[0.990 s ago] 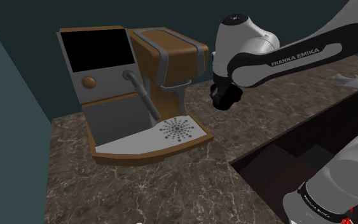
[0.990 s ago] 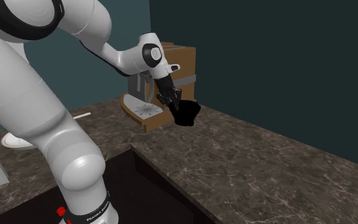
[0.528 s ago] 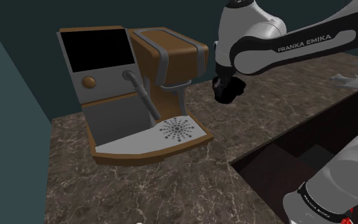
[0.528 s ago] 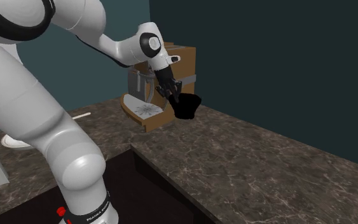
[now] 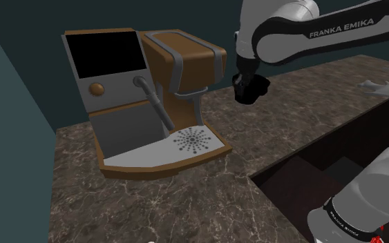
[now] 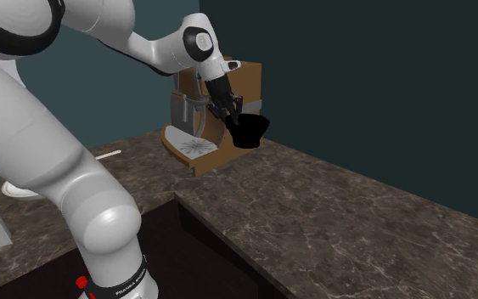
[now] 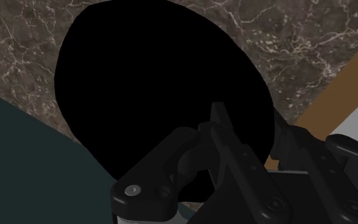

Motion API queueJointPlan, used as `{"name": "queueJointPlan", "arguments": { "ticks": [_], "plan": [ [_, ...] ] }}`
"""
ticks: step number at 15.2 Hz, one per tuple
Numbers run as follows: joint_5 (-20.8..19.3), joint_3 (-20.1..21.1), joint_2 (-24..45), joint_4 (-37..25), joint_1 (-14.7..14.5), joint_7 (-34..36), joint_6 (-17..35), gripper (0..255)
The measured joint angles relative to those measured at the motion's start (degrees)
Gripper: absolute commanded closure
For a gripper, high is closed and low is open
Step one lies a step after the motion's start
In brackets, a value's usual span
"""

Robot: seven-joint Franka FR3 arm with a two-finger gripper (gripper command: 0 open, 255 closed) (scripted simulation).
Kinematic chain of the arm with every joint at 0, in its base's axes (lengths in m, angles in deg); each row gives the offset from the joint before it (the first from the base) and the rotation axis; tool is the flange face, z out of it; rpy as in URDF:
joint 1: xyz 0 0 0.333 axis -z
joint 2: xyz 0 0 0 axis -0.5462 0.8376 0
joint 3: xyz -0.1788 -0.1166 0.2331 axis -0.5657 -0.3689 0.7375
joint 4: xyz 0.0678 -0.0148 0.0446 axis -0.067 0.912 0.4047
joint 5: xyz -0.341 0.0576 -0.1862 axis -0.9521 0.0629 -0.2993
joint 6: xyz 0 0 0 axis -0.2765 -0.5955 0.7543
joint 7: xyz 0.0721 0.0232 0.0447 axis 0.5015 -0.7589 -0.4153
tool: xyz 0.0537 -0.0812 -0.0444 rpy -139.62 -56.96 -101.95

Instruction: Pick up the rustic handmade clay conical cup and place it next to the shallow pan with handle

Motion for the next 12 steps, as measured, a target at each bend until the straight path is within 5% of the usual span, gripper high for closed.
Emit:
{"name": "queueJointPlan", "arguments": {
  "ticks": [12],
  "plan": [
    [7.2,5.8,-14.7,8.7,-7.5,6.9,-7.5,255]
  ]
}}
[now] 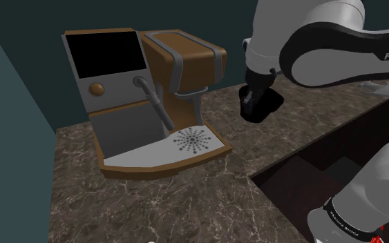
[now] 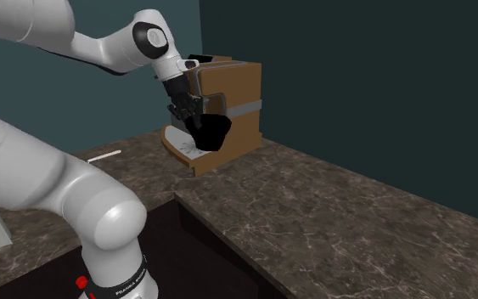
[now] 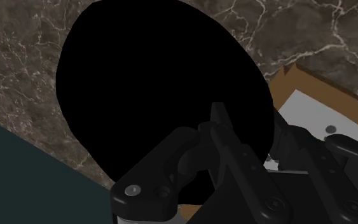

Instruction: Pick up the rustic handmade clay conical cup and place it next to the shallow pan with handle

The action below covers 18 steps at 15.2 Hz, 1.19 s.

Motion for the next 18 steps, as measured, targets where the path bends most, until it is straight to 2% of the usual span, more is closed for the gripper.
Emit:
{"name": "queueJointPlan", "arguments": {
  "ticks": [11,18],
  "plan": [
    [9.6,9.4,-10.7,2.5,-9.5,11.1,-10.0,255],
    [15.8,16.5,-13.1,-0.8,-14.1,19.5,-16.2,255]
  ]
}}
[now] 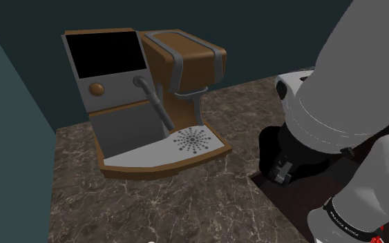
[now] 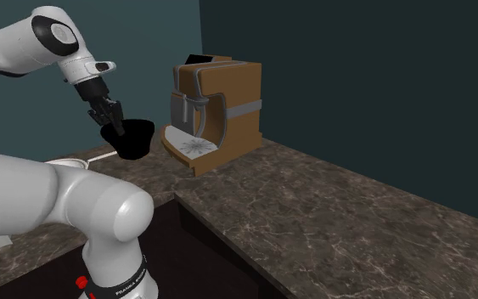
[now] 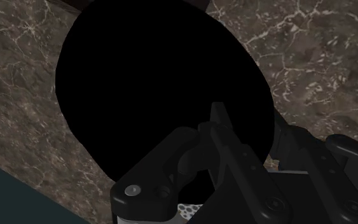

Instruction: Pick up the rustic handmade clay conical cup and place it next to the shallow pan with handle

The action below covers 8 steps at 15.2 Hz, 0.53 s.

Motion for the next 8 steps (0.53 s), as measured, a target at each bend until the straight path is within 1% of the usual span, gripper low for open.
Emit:
{"name": "queueJointPlan", "arguments": {
  "ticks": [3,5,8],
  "plan": [
    [2.7,3.9,0.5,-2.8,-1.0,4.2,-2.1,255],
    [4.1,5.8,0.3,-4.1,-1.7,6.5,-3.4,255],
    [6.2,9.1,1.0,-6.8,-2.1,10.1,-4.9,255]
  ]
}}
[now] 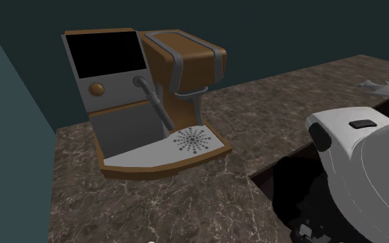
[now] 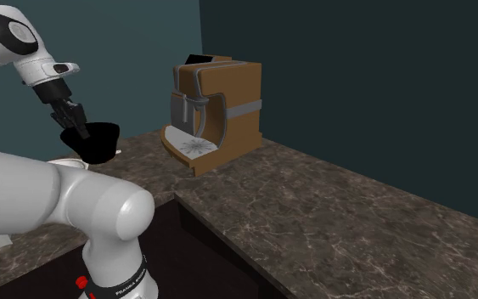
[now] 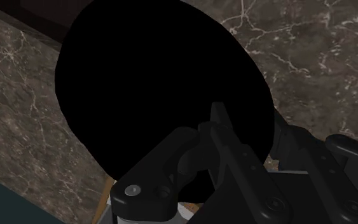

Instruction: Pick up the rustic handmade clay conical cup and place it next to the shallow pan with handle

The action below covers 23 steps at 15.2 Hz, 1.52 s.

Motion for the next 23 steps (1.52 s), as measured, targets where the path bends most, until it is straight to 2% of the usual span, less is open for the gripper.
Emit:
{"name": "queueJointPlan", "arguments": {
  "ticks": [5,12,14,19,23],
  "plan": [
    [3.5,6.6,1.8,-6.5,0.5,7.0,-3.0,255],
    [7.1,18.6,6.0,-18.4,5.7,17.0,-6.2,255],
    [8.0,22.5,7.0,-22.5,8.2,19.7,-7.3,255],
    [10.6,33.3,8.1,-32.9,16.5,25.9,-9.8,255],
    [13.6,42.9,6.7,-44.6,26.5,30.2,-13.5,255]
  ]
}}
